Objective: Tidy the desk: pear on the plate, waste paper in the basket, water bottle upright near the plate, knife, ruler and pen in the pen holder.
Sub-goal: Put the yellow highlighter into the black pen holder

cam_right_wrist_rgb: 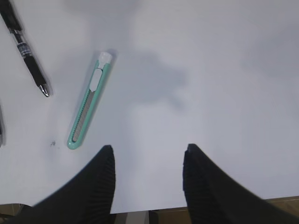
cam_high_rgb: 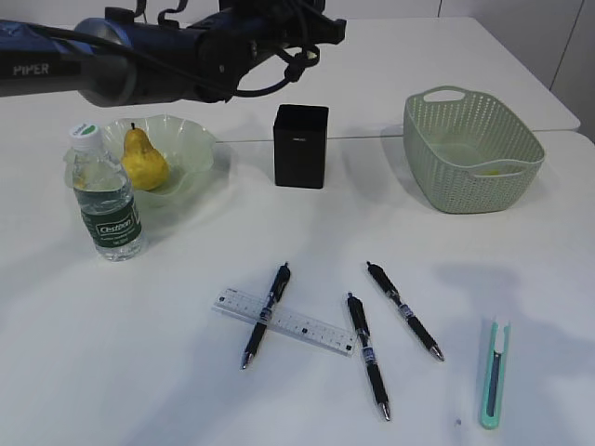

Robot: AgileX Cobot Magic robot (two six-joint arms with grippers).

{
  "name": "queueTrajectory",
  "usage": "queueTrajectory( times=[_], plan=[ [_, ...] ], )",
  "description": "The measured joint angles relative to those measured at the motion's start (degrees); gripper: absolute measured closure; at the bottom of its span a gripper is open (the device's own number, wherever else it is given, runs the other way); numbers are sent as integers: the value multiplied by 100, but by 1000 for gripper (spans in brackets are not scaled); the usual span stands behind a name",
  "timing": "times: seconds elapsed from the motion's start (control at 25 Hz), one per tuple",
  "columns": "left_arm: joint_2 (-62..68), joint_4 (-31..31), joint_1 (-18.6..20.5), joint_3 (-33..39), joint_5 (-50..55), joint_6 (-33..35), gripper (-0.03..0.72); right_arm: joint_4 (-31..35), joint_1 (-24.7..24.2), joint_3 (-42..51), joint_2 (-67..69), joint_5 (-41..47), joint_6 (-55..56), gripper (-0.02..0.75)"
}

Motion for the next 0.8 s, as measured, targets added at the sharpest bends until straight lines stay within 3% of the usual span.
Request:
queueTrajectory(
  times=[0.8],
  plan=[
    [640, -9, 0, 23, -528, -4, 591, -50, 0, 0, 0, -22, 0, 351]
  ],
)
